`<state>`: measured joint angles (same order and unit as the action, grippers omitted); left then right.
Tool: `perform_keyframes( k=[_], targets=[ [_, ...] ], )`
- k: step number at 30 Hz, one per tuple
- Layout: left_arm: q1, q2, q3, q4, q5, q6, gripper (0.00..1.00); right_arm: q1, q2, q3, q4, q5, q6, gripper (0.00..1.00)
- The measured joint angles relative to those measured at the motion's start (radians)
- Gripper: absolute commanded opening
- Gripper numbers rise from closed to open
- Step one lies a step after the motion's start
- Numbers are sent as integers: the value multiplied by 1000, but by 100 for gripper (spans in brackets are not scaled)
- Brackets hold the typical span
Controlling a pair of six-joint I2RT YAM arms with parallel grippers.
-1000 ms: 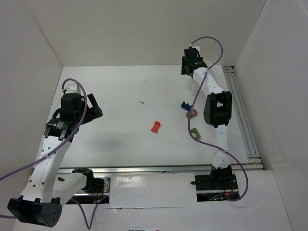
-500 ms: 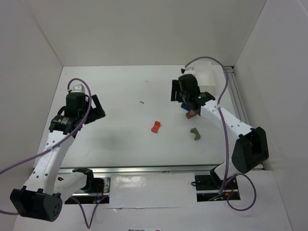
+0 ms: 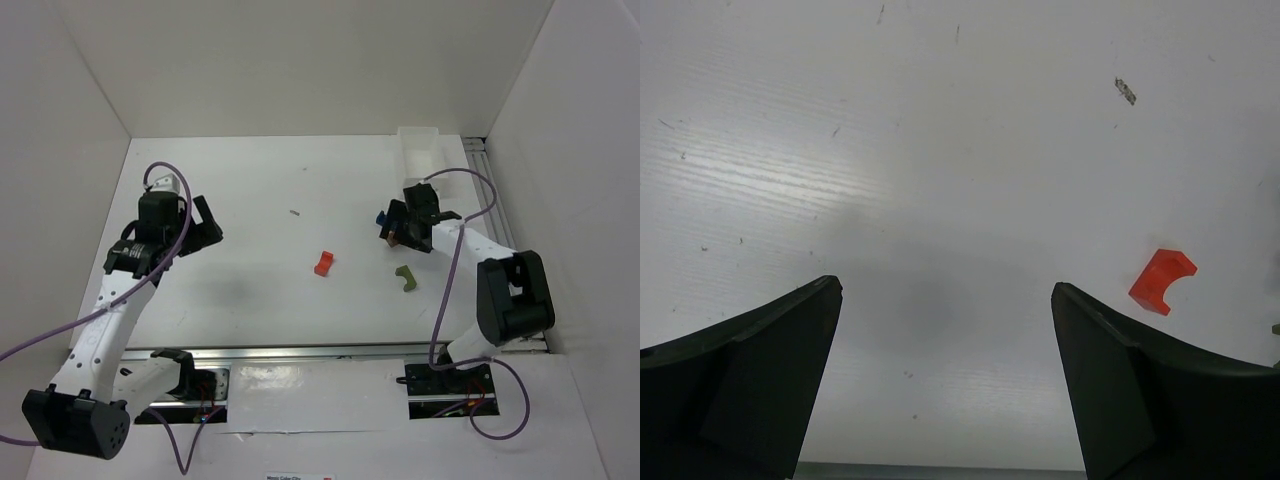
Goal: Build the wood block tower
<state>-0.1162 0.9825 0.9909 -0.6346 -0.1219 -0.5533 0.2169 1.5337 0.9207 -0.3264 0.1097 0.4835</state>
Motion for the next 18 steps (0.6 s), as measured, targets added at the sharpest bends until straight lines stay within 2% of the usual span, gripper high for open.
perform_keyframes(
  k=[7,15,18],
  targets=[
    [0,4,-10,0,13,0,99,-13,123,18,30,0,128,83],
    [0,4,-28,9,16,0,99,3,149,37,86,96,182,81],
    [0,4,-34,10,16,0,99,18,180,72,87,149,179,71]
  ],
)
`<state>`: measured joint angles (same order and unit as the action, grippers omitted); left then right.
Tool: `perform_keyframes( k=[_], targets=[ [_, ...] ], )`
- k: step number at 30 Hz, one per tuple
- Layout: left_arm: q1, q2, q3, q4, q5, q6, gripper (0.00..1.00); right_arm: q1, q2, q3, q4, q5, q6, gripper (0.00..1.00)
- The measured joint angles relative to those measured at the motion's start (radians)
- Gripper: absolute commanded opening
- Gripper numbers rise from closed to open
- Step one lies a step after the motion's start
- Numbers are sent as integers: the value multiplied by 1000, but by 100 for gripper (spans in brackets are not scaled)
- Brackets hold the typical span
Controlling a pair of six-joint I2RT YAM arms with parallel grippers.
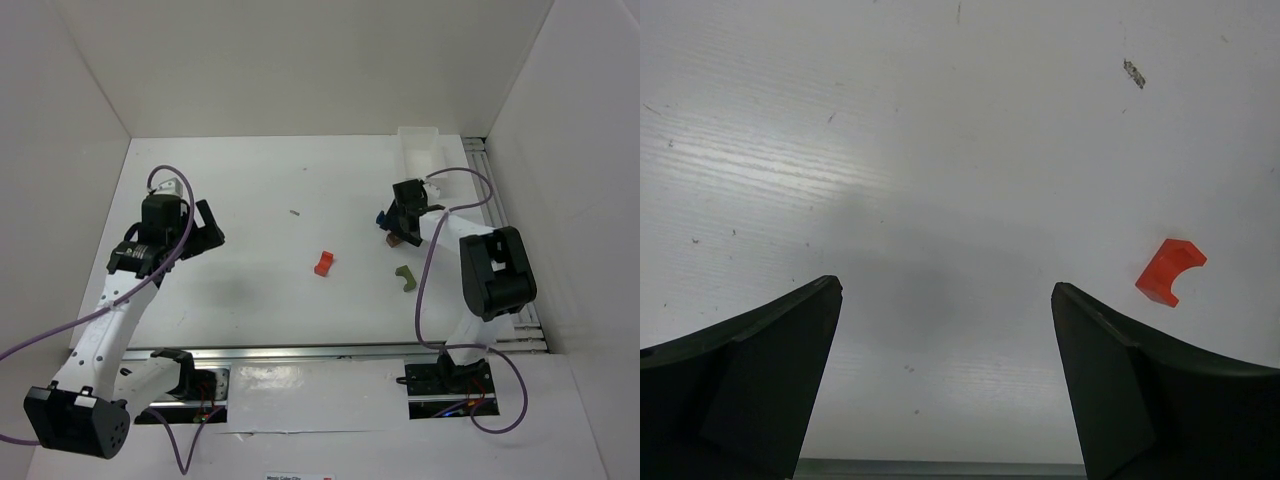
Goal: Build the wood block tower
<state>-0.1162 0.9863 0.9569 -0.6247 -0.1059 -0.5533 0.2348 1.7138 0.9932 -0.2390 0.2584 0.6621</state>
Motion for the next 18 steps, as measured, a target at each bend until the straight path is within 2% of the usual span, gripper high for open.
perform_keyframes(
  k=[6,14,18],
  targets=[
    [0,0,-8,5,0,0,99,25,13,17,0,58,-2,58],
    [0,11,-8,6,13,0,99,53,13,17,-2,69,-2,57],
    [0,23,-8,7,30,0,99,71,13,17,-2,69,-10,44]
  ],
)
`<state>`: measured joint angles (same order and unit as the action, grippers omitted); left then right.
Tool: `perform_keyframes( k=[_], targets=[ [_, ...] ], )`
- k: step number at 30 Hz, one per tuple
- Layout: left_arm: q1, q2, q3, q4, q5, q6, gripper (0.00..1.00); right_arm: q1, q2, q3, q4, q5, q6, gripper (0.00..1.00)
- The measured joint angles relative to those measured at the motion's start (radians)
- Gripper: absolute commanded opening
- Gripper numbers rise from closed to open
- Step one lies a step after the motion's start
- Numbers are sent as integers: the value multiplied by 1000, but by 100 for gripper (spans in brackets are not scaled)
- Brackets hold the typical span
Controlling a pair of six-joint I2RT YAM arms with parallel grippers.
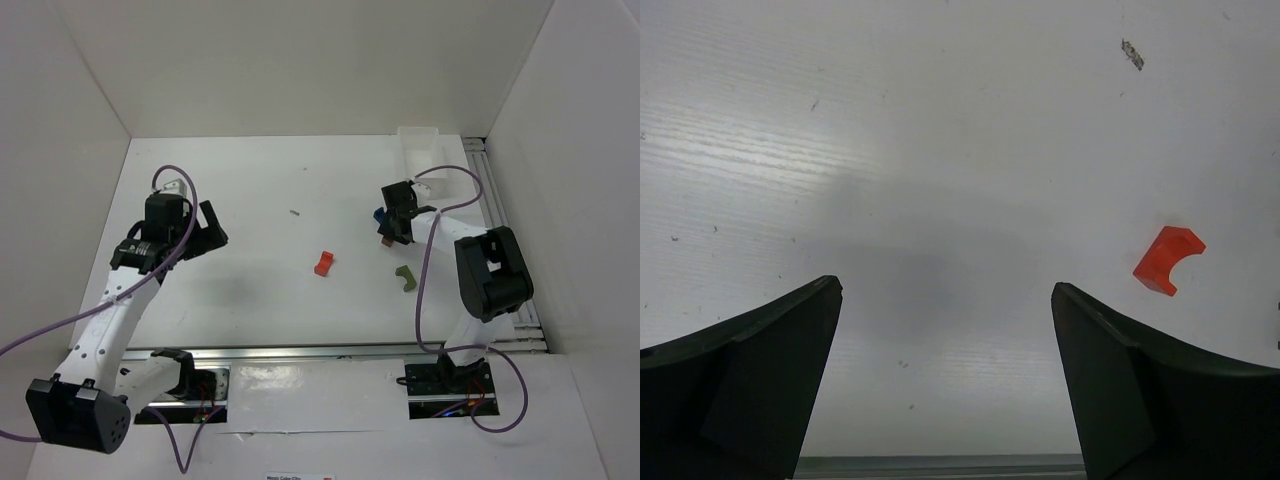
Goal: Build the wood block tower
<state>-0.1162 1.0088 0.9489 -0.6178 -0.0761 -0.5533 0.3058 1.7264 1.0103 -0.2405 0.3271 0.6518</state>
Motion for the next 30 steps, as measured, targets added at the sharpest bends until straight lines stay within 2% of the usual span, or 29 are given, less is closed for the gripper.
perform_keyframes(
  k=[4,8,11,15,21,23,30],
  targets=[
    [0,9,3,1,22,-1,99,9,-1,0,2,2,-15,41],
    [0,11,17,6,46,-1,99,9,-6,-1,1,-3,-34,32],
    [0,18,33,8,79,-2,99,9,-37,-11,8,-41,-64,32],
    [0,83,67,14,164,9,99,19,-151,-72,66,-190,-154,36],
    [0,285,122,68,393,34,99,89,-350,-155,153,-461,-294,34],
    [0,347,123,104,491,32,99,110,-391,-172,170,-529,-327,36],
    [-63,564,175,240,757,-6,97,150,-462,-221,161,-634,-376,36]
  ],
)
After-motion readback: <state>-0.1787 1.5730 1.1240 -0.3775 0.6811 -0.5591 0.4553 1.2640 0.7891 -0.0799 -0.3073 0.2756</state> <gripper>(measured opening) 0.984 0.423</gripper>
